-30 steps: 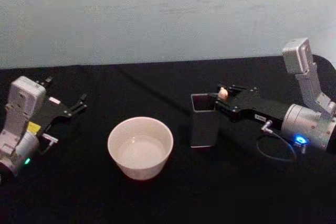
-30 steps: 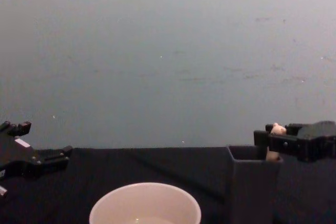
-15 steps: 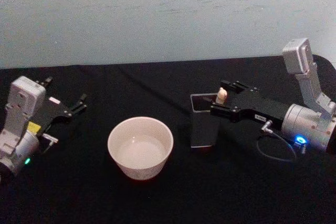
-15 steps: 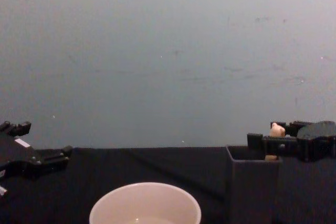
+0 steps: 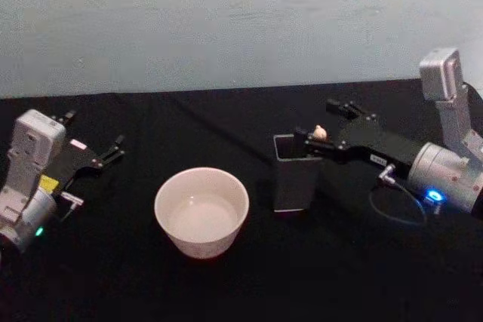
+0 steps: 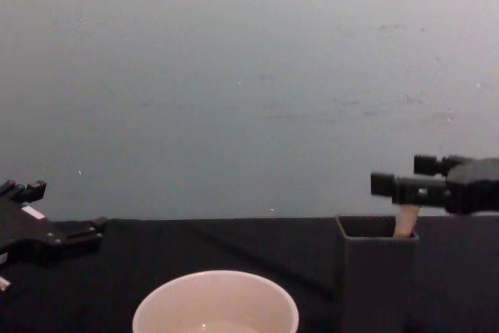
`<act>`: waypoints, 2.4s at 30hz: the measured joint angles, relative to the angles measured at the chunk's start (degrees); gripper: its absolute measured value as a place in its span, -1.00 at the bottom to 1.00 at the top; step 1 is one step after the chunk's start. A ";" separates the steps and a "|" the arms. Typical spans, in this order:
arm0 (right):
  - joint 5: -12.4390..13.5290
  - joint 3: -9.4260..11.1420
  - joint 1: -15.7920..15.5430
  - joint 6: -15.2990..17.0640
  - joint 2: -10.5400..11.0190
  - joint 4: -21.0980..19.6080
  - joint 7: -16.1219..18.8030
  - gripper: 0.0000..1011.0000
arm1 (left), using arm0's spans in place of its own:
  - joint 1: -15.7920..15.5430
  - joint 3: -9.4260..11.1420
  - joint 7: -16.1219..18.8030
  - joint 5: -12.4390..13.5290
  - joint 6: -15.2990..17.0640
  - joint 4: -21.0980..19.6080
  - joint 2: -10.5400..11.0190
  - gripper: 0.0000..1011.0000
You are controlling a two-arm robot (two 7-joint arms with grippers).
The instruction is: Pick up the stirring spoon with one hand, stir inside the cup, then place it back in its original position.
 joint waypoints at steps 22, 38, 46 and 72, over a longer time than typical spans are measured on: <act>-21.56 6.82 -5.17 -13.10 -10.63 2.10 -30.46 0.98 | 0.00 0.00 0.00 0.00 0.00 0.00 0.00 0.98; -26.15 6.75 -6.48 -7.84 -12.50 8.95 -30.95 0.98 | 0.00 0.00 0.00 0.00 0.00 0.00 0.00 0.98; -25.62 7.69 -6.03 -4.87 -13.32 10.13 -30.09 0.98 | 0.00 0.00 0.00 0.00 0.00 0.00 0.00 0.98; -25.62 7.41 -6.13 -5.61 -13.09 9.82 -30.37 0.98 | 0.00 0.00 0.00 0.00 0.00 0.00 0.00 0.98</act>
